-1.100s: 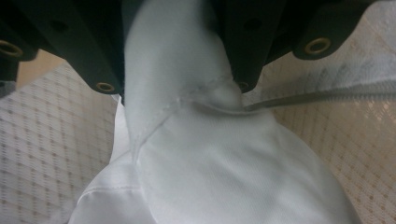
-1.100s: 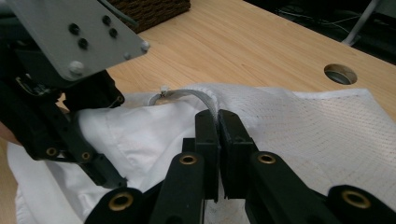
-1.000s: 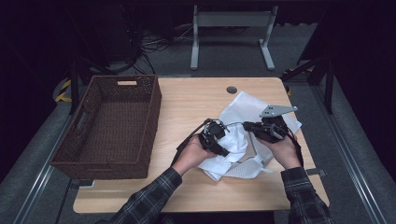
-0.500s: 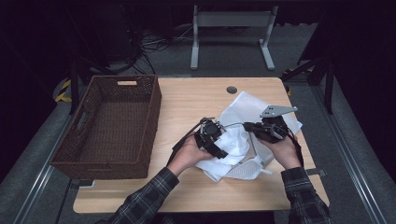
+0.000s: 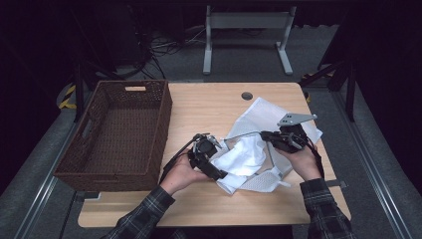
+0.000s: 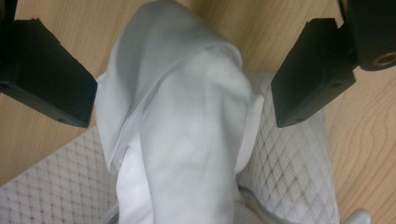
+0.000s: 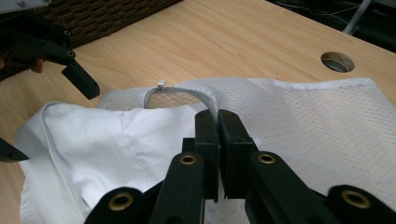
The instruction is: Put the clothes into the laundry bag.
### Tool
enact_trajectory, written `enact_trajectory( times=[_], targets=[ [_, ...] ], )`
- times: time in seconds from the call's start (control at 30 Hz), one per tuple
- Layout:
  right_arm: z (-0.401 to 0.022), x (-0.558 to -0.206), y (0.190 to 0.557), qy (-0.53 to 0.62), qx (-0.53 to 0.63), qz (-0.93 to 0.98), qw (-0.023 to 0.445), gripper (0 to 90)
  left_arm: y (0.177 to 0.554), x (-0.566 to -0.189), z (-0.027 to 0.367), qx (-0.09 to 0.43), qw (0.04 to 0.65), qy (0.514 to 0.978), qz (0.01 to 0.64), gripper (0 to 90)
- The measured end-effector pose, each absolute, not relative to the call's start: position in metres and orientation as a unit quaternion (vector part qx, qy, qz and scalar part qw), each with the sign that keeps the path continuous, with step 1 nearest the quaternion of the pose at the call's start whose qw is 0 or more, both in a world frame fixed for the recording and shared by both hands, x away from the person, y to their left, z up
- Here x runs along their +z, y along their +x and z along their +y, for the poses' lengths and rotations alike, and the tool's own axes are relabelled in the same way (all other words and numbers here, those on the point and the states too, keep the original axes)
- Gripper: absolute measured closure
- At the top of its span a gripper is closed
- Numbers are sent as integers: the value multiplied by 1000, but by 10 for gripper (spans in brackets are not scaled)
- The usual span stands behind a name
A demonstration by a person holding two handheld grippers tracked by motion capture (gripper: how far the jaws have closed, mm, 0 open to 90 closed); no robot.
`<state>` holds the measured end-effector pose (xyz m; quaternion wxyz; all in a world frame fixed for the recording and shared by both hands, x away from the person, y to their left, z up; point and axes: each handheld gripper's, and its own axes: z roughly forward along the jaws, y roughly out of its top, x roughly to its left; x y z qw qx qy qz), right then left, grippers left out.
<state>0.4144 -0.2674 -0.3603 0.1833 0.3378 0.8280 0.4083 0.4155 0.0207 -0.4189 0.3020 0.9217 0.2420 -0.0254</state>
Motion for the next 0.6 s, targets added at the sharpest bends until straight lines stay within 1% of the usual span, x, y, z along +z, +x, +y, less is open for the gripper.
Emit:
enact_trajectory(
  times=[0.1, 0.33, 0.4, 0.6],
  targets=[
    [-267, -361, 415, 338, 407, 828, 183, 877, 415, -424, 21, -31, 299, 922, 243, 58],
    [-266, -363, 416, 338, 402, 831, 182, 877, 413, -443, 7, -35, 256, 939, 226, 73],
    [-266, -364, 416, 339, 402, 831, 182, 877, 413, -445, 5, -35, 249, 942, 220, 96],
    [-266, -364, 416, 338, 401, 832, 182, 877, 410, -445, 6, -18, 239, 948, 212, 214]
  ],
)
